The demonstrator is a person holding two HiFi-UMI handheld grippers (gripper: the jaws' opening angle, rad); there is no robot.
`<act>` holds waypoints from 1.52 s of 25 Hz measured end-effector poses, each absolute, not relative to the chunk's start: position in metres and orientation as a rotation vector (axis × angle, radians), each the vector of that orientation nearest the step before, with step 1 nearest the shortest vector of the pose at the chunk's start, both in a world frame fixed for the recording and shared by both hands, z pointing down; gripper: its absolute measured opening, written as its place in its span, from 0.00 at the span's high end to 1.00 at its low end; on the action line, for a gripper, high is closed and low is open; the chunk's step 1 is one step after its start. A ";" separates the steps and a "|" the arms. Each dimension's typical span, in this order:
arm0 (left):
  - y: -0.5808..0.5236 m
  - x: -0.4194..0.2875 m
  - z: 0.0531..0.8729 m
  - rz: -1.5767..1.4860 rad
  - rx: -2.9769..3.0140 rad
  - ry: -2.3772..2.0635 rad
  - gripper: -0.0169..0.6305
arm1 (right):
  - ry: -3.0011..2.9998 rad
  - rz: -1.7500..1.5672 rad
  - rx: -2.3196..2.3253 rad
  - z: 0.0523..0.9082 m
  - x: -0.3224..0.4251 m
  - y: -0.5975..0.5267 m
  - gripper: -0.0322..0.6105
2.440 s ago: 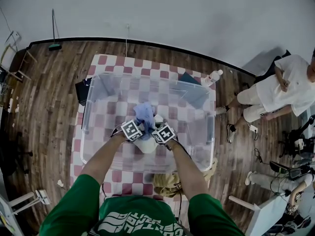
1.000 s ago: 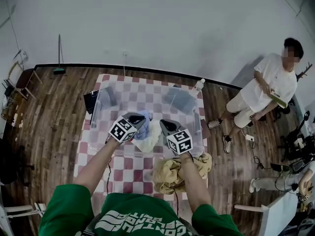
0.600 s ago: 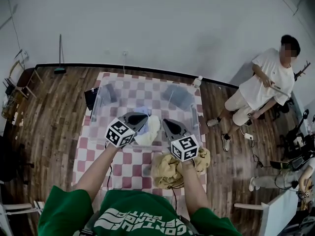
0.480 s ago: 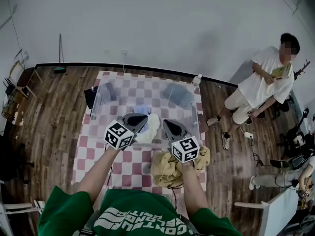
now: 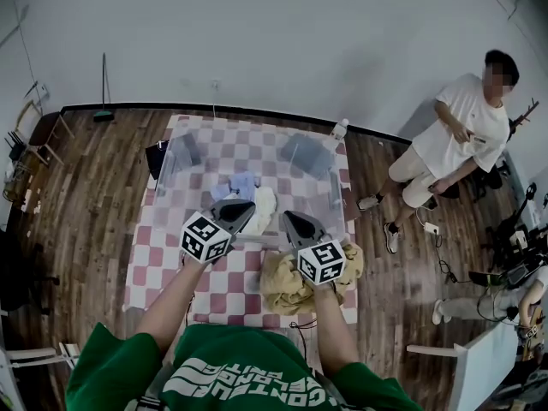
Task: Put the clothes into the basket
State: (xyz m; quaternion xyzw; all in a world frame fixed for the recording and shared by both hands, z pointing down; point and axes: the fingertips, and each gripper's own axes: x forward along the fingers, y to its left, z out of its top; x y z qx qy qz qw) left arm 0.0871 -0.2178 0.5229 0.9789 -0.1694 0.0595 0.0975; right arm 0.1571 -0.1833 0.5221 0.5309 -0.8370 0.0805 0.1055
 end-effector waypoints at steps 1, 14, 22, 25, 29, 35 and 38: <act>-0.217 0.088 0.522 0.173 2.898 -0.502 0.97 | -2.466 0.239 1.565 0.522 0.158 -0.182 0.94; -0.201 0.091 0.521 0.143 2.911 -0.507 0.97 | -2.455 0.232 1.585 0.523 0.166 -0.168 0.94; -0.164 0.137 0.528 0.179 2.933 -0.295 0.97 | -2.384 0.243 1.715 0.525 0.199 -0.144 0.94; -0.148 0.168 0.530 0.186 2.950 -0.193 0.97 | -2.333 0.244 1.783 0.527 0.224 -0.130 0.94; -0.108 0.212 0.542 0.228 2.972 0.009 0.97 | -2.206 0.294 1.940 0.539 0.272 -0.091 0.94; -0.046 0.263 0.579 0.344 2.950 0.241 0.97 | -2.005 0.401 2.112 0.573 0.341 -0.029 0.94; -0.025 0.278 0.603 0.413 2.933 0.319 0.97 | -1.915 0.457 2.160 0.595 0.364 -0.002 0.94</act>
